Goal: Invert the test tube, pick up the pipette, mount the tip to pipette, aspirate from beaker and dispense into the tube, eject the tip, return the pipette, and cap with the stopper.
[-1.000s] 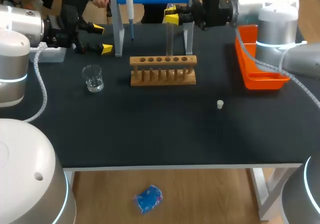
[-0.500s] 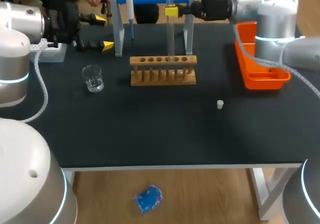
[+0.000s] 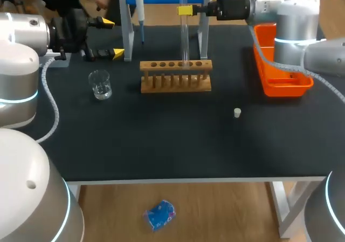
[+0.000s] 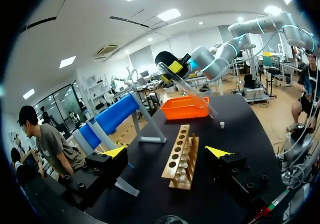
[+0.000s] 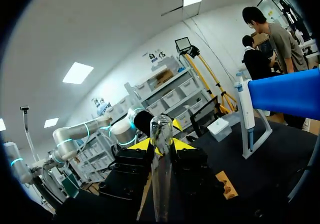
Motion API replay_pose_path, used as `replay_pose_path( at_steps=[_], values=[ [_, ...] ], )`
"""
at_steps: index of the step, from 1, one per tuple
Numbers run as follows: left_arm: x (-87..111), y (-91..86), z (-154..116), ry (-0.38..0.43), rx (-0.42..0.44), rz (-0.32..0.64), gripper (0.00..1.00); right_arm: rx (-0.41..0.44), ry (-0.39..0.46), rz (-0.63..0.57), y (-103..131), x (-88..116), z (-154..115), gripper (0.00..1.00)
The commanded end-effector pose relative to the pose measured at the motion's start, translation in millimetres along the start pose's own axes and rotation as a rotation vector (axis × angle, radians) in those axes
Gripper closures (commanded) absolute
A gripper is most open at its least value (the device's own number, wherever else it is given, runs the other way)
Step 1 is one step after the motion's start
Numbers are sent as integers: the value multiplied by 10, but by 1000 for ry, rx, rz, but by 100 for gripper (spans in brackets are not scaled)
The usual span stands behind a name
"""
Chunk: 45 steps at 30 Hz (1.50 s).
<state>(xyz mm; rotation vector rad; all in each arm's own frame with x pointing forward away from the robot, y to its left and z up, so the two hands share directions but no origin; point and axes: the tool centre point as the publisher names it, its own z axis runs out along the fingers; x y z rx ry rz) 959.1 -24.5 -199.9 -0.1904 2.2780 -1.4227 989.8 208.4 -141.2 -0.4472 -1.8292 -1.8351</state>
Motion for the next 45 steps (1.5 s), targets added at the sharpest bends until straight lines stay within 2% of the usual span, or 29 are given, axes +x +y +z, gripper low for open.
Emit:
replay_pose_path(
  at_steps=[1,4,7,13,16,32,34,38,45],
  values=[
    [10,-29,-10,-34,40,91,0,3,2,1,5,-7,-6,100],
    [44,-75,-35,-76,84,245,0,3,2,1,5,-7,-6,100],
    [102,-112,-32,-86,90,380,0,-3,1,20,9,-14,-14,100],
    [215,-205,-32,-119,78,652,0,-72,47,262,57,-49,-40,100],
    [224,-221,-44,-147,82,663,0,-52,48,314,75,-42,-41,100],
    [222,-230,-50,-154,90,649,0,-52,48,314,75,-42,-41,100],
    [237,-264,-43,-156,87,756,0,-52,48,314,75,-42,-41,100],
    [289,-348,-56,-161,168,899,0,-41,64,409,64,-73,-75,100],
    [410,-476,-72,-168,293,1083,0,-65,105,583,84,-74,-109,100]
  ],
)
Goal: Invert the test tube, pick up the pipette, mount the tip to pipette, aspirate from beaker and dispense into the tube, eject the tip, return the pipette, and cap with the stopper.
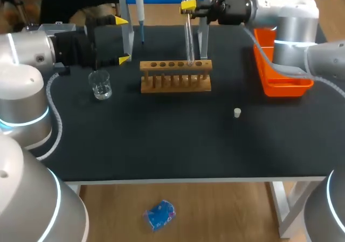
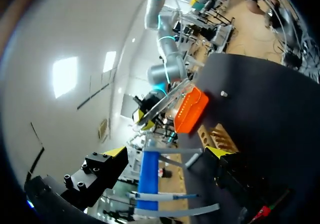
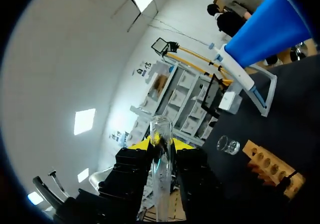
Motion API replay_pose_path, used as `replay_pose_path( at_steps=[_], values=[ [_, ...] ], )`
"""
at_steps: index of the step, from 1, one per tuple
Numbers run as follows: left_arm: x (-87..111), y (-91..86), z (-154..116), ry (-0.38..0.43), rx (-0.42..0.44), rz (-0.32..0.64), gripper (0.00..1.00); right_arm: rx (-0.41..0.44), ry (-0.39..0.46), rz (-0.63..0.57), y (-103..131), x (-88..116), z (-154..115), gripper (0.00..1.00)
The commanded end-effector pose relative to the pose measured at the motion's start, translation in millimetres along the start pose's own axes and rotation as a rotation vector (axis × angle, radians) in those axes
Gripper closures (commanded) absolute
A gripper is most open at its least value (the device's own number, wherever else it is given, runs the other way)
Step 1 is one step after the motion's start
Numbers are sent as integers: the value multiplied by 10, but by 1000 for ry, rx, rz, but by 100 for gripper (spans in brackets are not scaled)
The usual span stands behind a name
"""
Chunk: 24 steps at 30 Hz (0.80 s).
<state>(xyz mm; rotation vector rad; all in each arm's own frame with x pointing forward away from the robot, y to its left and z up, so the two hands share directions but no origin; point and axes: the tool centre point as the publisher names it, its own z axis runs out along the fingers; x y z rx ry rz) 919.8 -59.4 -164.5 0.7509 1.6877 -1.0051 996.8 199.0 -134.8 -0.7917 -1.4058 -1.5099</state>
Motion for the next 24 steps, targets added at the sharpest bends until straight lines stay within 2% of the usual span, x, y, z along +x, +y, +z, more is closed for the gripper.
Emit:
replay_pose_path(
  at_steps=[1,3,4,22,24],
  values=[
    [47,-40,-63,-79,109,126,0,12,15,44,30,-56,-15,100],
    [48,-92,-62,-88,141,158,0,39,2,56,1,-54,-10,100],
    [50,-97,-61,-81,126,175,0,47,-8,46,-12,-60,-9,100],
    [56,-101,-60,-84,108,167,0,47,-8,46,-12,-60,-9,100],
    [26,-124,-41,-86,128,190,0,40,-11,70,-5,-62,-21,100]
  ],
)
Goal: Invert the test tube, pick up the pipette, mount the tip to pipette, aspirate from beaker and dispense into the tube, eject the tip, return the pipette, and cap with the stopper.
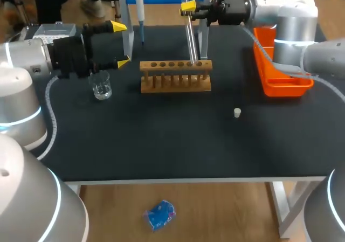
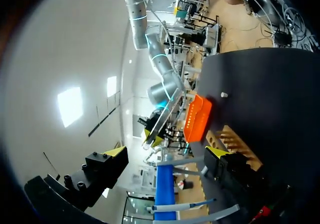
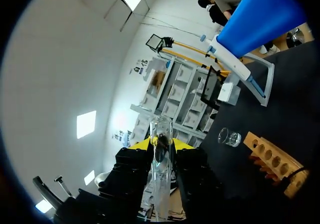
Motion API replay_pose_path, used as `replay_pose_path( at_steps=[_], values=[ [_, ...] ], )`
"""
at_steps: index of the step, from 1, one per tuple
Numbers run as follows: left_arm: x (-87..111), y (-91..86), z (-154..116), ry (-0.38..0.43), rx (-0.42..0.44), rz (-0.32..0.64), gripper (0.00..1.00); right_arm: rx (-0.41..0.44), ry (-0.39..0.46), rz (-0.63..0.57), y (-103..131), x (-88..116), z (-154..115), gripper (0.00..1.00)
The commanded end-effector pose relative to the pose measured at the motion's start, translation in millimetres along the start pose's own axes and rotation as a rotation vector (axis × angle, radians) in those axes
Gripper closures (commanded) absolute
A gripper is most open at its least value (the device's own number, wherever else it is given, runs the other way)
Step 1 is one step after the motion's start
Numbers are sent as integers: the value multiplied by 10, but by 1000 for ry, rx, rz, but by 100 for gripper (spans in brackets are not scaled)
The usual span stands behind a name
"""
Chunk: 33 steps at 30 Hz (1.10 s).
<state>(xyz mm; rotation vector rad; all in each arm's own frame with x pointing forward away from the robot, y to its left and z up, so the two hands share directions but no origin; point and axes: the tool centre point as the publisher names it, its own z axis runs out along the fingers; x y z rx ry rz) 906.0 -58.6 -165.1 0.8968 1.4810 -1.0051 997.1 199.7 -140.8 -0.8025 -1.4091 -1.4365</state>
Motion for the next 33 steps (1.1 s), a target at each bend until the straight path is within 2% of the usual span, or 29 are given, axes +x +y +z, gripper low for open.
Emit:
replay_pose_path(
  at_steps=[1,6,13,19,28,33],
  values=[
    [-41,-17,49,3,32,50,0,-14,-4,55,16,-7,-25,100],
    [-76,-71,108,32,90,121,0,-21,-16,154,-11,-34,-35,100],
    [-67,-108,141,49,115,145,0,-7,-47,203,-65,-26,15,100],
    [-64,-164,148,40,119,158,0,-14,-52,222,-205,1,52,100],
    [-31,-339,218,42,156,183,0,-46,-53,241,-437,31,56,100],
    [-12,-411,238,30,171,191,0,-51,-51,255,-491,17,51,100]
  ],
)
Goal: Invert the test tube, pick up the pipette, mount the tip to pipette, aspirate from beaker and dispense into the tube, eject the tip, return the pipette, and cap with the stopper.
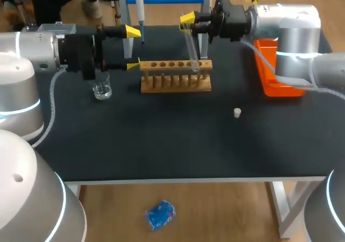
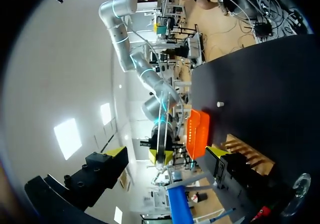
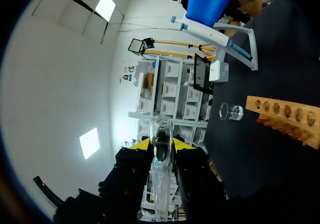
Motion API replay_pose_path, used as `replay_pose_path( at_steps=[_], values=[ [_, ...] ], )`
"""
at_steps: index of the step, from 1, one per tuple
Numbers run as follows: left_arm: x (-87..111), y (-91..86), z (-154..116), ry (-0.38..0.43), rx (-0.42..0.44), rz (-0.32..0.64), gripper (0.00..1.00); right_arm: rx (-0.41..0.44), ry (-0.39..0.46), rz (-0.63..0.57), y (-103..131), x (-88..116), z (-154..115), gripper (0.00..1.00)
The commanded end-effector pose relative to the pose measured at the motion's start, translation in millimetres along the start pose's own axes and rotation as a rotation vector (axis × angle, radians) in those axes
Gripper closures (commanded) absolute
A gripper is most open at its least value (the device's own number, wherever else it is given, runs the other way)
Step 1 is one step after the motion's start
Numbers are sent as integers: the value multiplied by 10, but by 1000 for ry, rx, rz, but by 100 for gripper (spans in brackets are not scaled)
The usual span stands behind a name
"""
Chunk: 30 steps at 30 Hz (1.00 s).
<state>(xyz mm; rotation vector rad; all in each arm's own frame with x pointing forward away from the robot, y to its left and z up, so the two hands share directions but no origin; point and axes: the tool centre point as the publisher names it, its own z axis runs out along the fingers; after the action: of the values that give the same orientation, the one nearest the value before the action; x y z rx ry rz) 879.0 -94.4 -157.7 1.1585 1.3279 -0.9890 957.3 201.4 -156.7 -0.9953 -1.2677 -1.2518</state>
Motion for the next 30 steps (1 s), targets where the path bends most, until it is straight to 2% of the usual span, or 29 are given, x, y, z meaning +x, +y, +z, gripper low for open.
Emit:
replay_pose_path(
  at_steps=[1,13,16,22,30],
  values=[
    [28,-35,15,-7,3,5,0,-23,-11,1,-71,10,-10,100],
    [29,-43,21,-10,7,5,0,-25,-22,-1,-69,13,-8,100],
    [7,-35,29,-11,28,31,0,-25,-22,-1,-69,13,-8,100],
    [-125,-72,314,16,123,133,0,-25,-22,-1,-69,13,-8,100],
    [-101,-32,633,8,152,123,0,-25,-22,-1,-69,13,-8,100]
  ],
)
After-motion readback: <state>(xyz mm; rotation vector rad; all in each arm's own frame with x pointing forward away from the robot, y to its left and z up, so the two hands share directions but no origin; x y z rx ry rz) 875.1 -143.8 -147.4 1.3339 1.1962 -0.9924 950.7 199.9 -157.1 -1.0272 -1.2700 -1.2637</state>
